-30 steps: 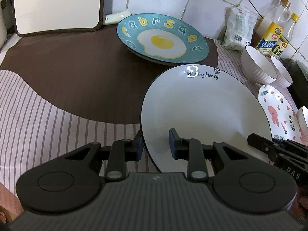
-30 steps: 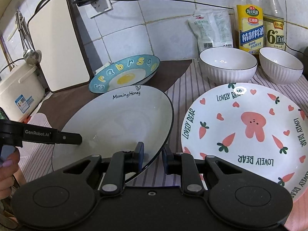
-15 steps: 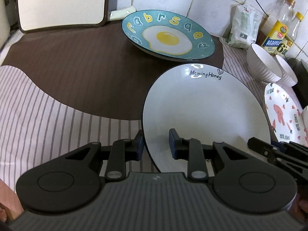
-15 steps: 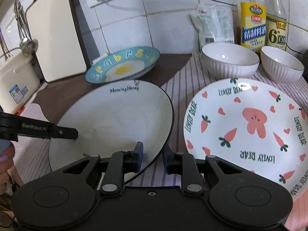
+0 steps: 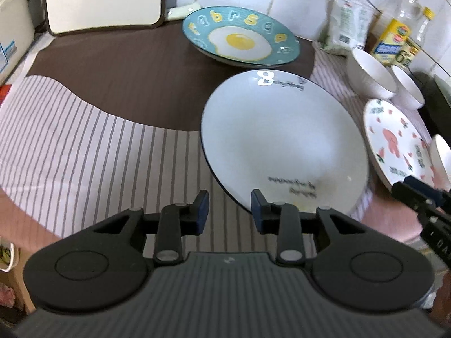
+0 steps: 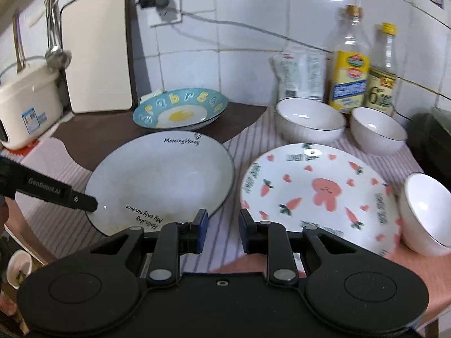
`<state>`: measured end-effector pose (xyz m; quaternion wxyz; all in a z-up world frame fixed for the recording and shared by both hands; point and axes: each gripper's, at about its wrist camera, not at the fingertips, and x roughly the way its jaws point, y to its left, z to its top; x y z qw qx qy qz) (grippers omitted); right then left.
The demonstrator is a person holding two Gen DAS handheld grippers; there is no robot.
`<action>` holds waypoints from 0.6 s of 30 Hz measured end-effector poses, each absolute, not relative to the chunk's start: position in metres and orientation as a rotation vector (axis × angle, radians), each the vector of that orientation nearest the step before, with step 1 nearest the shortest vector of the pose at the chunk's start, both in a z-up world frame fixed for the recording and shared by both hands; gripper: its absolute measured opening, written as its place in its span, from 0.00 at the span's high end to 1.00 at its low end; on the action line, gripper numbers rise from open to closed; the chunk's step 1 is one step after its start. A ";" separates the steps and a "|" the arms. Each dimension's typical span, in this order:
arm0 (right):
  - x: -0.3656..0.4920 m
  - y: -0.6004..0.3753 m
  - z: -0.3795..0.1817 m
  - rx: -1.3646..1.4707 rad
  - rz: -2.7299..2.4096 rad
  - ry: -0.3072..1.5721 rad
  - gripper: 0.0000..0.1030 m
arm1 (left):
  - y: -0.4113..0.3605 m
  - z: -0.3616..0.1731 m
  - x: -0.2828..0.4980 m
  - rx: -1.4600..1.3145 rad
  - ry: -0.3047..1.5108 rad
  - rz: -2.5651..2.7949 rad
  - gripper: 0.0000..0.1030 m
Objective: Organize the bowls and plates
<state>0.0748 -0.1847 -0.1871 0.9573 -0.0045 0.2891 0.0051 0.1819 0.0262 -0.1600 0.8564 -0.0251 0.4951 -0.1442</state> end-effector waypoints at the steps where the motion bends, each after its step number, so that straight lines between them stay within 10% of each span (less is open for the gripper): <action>1: 0.068 -0.190 -0.183 0.000 0.004 0.577 0.73 | 0.024 -0.156 0.177 -0.046 1.036 -0.311 0.69; 18: 0.011 -0.258 -0.162 0.050 -0.146 0.457 0.66 | -0.060 -0.097 0.137 0.085 0.907 -0.527 0.66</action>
